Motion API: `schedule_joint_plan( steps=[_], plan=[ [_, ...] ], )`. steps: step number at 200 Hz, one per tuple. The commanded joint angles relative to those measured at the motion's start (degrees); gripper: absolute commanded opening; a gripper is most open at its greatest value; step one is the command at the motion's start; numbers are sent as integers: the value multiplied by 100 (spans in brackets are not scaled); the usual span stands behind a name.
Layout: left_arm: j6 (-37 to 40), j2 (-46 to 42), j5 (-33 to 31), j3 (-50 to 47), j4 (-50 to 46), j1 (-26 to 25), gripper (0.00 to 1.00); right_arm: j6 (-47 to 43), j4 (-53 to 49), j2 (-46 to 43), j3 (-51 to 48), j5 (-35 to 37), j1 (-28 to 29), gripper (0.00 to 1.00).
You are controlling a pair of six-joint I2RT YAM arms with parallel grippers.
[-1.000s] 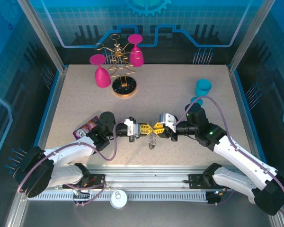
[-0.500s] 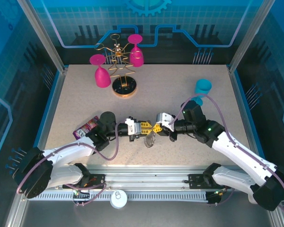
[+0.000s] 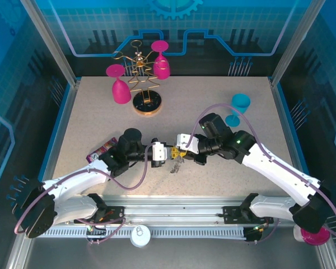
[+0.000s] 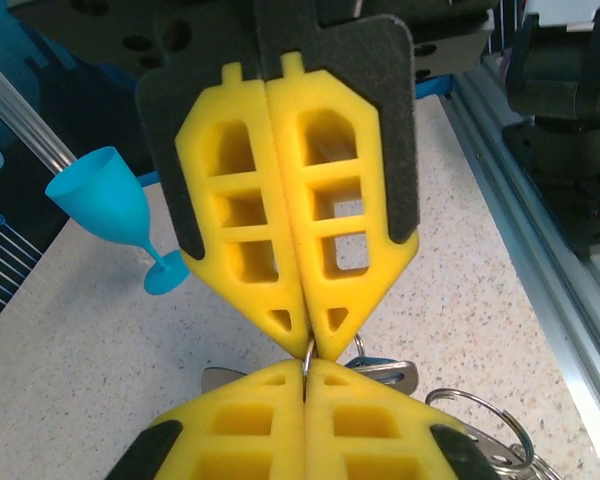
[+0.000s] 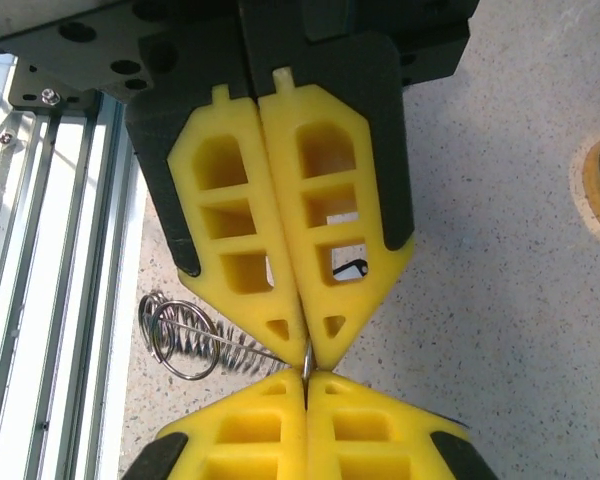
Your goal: Put the keys on the keyring
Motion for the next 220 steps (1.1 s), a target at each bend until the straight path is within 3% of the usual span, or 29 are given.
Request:
schedule_joint_plan(
  steps=[1,17,29,44,71,99,183,203,220],
  plan=[
    [216,82,-217,183,-219,-31,0,35,314,-43,240,-568,241,0],
    [203,24,-220,67,-18,-35,0,222,676,-226,16,-617,151,0],
    [97,-47,-180,-113,384,-29,0,433,1044,-456,-261,-693,-3,18],
    [-97,-115,-121,-358,1016,-31,0,578,1481,-756,-698,-966,-272,27],
    [-749,-108,142,-740,2326,4,0,1031,2405,-1205,-1510,-1572,-743,31],
    [-1070,-54,356,-794,2756,54,0,1071,2636,-1302,-1814,-1543,-787,31],
    [-1242,40,603,-808,2824,85,0,1036,2931,-1062,-1769,-1676,-787,24],
    [-1245,56,634,-813,2824,81,0,1045,2936,-1049,-1721,-1752,-787,15],
    [-1251,58,626,-810,2841,77,0,1028,2846,-1027,-1654,-1801,-787,3]
  ],
)
